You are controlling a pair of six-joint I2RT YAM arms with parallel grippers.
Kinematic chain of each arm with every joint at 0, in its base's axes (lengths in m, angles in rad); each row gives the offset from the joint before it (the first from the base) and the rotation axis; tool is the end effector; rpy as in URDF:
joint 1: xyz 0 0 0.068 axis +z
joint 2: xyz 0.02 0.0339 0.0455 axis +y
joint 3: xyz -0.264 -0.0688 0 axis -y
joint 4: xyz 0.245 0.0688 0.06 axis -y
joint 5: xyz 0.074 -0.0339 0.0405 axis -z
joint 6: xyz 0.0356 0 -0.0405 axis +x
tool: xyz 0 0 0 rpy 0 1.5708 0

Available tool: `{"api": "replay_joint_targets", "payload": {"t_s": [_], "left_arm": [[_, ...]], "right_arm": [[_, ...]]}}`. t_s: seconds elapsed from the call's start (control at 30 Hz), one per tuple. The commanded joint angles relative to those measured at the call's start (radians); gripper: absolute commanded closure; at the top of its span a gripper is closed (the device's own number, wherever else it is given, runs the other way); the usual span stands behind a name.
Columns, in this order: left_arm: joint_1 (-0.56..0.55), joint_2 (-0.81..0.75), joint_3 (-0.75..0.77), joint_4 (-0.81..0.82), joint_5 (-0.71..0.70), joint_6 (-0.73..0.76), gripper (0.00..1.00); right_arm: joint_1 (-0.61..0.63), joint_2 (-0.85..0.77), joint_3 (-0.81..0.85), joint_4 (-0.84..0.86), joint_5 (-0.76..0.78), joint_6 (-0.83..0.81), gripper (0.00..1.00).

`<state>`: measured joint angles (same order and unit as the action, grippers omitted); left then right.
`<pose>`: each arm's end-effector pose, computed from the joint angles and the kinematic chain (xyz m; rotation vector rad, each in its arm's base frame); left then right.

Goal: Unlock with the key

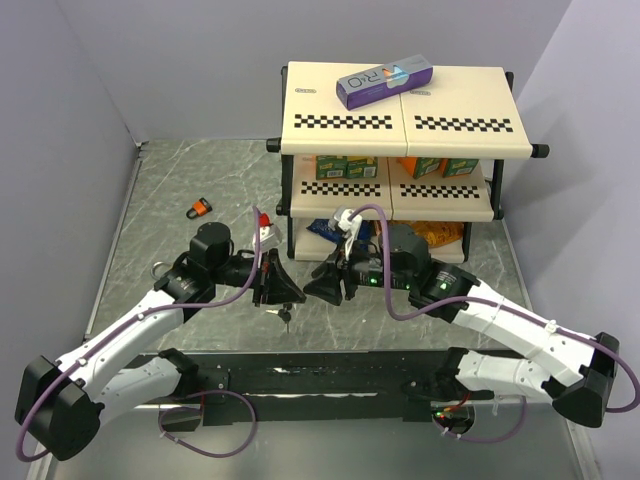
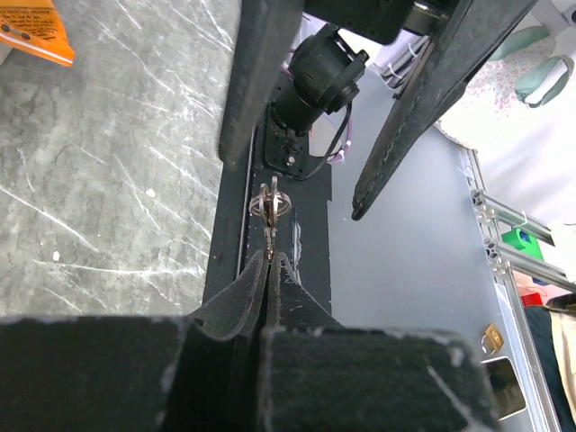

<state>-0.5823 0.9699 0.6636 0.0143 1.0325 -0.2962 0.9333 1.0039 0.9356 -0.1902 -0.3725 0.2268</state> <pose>0.1592 -0.1414 0.2880 1.0374 1.7211 -1.5365 0.1267 0.1928 0.3519 -0.9404 1.7324 1.1306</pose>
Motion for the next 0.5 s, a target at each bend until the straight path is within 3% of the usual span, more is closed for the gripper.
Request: {"api": "replay_joint_targets", "payload": {"t_s": [0.0,0.47], "left_arm": [[-0.005,-0.004,0.047,0.012,0.054,0.028,0.99],[-0.013,0.001,0.047,0.007,0.069,0.031,0.99]], "right_arm": [[-0.002,0.007,0.048,-0.046,-0.068,-0.047,0.48],[-0.002,0.03,0.057,-0.037,-0.083,-0.046,0.56]]}}
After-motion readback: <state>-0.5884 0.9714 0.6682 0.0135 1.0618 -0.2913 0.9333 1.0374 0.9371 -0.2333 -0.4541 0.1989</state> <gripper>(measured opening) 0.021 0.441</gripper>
